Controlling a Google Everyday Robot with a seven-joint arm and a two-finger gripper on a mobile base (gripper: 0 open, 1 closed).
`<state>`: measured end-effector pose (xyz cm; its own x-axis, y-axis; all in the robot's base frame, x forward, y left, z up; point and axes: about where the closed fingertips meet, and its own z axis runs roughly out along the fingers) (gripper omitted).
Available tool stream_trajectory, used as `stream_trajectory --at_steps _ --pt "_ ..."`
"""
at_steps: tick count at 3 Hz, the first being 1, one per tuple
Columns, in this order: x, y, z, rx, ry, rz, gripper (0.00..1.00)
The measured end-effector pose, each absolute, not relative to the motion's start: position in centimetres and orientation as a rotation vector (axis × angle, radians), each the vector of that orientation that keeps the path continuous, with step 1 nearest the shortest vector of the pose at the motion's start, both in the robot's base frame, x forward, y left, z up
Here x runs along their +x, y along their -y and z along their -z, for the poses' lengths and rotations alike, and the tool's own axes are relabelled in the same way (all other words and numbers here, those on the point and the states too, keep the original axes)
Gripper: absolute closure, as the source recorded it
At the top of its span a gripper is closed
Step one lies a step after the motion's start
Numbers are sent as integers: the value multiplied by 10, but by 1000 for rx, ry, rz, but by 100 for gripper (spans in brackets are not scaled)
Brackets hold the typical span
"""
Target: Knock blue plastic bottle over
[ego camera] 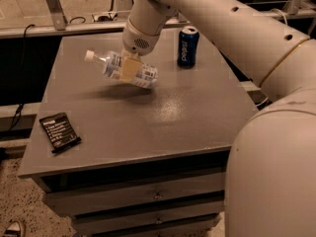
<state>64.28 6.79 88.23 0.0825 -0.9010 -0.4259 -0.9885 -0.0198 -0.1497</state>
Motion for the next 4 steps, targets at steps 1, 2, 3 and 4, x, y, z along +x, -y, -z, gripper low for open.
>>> stream_trajectory --at_steps 1,2,3,4 --pt "634 -74 -871 -2037 -1850 -311 59" --pt "626 -80 -862 -2082 -1835 -339 35" --pt "621 -88 -856 -2109 -1817 -366 12" --pt "621 -89 -855 -2097 -1811 -389 0"
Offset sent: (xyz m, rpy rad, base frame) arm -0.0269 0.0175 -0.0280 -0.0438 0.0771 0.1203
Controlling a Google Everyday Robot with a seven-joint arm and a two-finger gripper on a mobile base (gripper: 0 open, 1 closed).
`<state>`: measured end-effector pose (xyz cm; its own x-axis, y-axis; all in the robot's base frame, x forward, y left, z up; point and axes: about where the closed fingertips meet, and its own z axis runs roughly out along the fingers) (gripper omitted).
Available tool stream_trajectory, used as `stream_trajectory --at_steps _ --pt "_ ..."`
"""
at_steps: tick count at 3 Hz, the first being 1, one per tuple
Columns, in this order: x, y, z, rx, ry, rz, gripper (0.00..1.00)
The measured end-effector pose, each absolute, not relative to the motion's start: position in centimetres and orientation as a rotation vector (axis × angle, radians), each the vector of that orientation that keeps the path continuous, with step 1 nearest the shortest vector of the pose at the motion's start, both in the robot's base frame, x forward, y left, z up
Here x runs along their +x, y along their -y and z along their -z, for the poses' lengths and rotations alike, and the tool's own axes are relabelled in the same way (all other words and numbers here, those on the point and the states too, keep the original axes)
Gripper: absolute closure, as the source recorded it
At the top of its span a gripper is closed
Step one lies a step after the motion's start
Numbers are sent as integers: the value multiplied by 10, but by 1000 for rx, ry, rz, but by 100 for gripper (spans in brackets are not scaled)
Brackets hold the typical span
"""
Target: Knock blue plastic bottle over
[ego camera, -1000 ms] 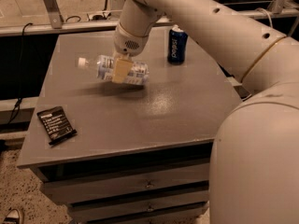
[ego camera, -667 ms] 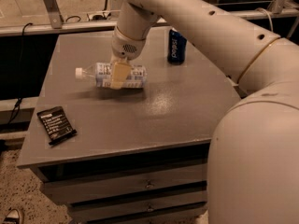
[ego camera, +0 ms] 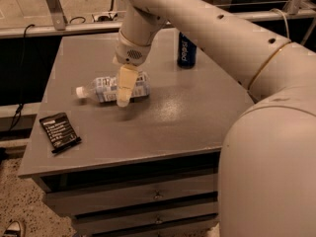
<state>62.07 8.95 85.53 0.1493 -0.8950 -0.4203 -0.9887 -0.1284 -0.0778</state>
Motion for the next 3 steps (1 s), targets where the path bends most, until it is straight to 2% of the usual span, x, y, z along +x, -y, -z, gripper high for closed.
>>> stream_trajectory --at_steps 1,2,3 --pt "622 -86 -857 -2070 -1818 -402 0" --pt "632 -60 -876 -1944 -1826 -401 0" --pt "652 -1 -924 -1730 -1801 -341 0"
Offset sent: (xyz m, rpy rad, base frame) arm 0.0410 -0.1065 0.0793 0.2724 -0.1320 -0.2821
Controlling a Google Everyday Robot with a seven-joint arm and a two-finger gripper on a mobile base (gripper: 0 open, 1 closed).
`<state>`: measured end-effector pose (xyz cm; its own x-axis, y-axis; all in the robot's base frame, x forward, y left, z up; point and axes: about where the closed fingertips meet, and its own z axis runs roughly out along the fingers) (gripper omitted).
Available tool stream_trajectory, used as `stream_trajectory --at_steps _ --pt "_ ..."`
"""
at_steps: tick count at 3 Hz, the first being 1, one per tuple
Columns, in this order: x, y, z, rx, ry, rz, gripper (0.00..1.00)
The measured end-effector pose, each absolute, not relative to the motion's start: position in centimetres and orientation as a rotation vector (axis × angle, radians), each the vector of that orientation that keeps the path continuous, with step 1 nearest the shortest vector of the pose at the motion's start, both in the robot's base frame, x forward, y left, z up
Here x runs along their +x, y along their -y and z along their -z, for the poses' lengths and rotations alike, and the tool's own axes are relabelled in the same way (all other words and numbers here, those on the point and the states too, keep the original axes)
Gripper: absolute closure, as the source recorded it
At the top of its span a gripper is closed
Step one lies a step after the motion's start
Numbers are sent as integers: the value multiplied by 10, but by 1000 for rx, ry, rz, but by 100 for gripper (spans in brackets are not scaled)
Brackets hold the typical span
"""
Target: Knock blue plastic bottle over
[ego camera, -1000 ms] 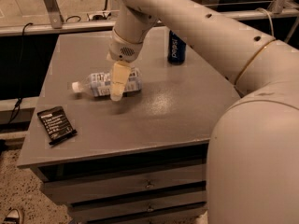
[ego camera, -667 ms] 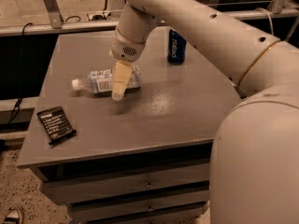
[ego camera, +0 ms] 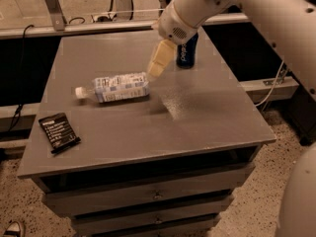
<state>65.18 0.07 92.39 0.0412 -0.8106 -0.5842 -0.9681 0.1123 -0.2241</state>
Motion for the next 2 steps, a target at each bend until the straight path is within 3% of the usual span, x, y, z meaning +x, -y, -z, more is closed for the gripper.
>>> stream_trajectory --at_steps 1,2 --pt "662 65 -977 -1554 -1751 -245 0" --pt "662 64 -977 -1555 -1751 -246 0"
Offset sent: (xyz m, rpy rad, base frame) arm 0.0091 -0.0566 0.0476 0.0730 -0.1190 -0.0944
